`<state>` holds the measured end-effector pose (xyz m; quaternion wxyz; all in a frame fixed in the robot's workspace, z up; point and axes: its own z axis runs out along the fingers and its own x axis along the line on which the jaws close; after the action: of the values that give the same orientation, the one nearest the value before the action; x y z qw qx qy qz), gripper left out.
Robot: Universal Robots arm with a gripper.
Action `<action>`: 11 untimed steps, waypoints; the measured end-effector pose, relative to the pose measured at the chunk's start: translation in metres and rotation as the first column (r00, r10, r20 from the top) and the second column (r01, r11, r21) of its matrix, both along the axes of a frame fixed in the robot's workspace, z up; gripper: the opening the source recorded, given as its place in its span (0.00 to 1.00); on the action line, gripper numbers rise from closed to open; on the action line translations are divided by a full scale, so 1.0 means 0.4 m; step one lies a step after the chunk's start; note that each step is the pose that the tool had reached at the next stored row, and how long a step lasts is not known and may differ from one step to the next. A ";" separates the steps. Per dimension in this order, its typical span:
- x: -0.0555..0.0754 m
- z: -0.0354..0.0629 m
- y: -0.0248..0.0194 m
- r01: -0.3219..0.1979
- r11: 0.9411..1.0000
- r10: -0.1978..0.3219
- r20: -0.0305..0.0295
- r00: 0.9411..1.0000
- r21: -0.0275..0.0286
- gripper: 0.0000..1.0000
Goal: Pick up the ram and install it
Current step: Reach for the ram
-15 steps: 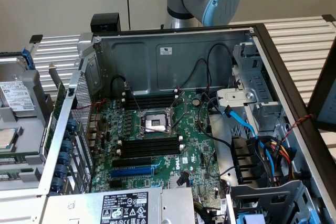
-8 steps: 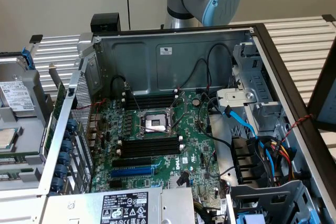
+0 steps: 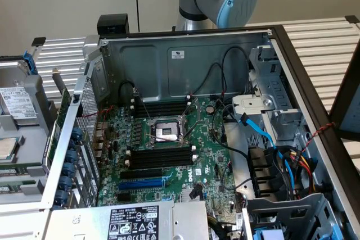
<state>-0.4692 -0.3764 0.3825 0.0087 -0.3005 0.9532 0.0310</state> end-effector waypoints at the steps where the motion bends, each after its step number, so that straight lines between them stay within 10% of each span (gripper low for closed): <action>1: 0.000 0.000 0.000 -0.015 1.000 0.015 0.000 1.000 0.001 0.27; 11: 0.000 0.000 0.000 -0.180 0.984 0.180 0.001 0.984 0.007 0.27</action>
<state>-0.4692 -0.3764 0.3825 0.0069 -0.3853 0.9221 0.0351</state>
